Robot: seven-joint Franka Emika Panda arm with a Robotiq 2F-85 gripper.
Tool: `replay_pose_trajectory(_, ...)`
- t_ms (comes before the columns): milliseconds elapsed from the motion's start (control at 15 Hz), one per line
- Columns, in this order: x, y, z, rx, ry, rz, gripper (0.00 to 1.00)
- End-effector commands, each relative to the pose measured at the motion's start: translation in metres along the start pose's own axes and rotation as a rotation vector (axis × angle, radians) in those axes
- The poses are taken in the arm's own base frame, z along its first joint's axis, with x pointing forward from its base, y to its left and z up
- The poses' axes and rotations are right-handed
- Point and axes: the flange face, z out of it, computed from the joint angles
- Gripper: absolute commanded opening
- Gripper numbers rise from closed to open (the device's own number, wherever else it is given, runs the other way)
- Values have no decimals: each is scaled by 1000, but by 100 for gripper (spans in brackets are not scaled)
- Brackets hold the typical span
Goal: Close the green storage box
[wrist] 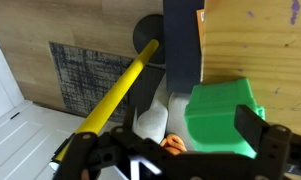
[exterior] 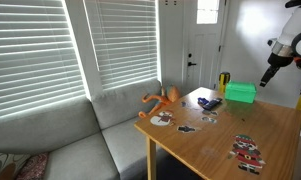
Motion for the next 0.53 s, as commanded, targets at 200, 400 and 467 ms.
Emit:
replay_pose_trajectory(200, 13, -17, -32, 53, 21, -16, 100)
replay_pose_trajectory(400, 20, -34, -64, 65, 20, -24, 100)
replay_pose_trajectory(467, 22, -39, -75, 63, 19, -31, 100)
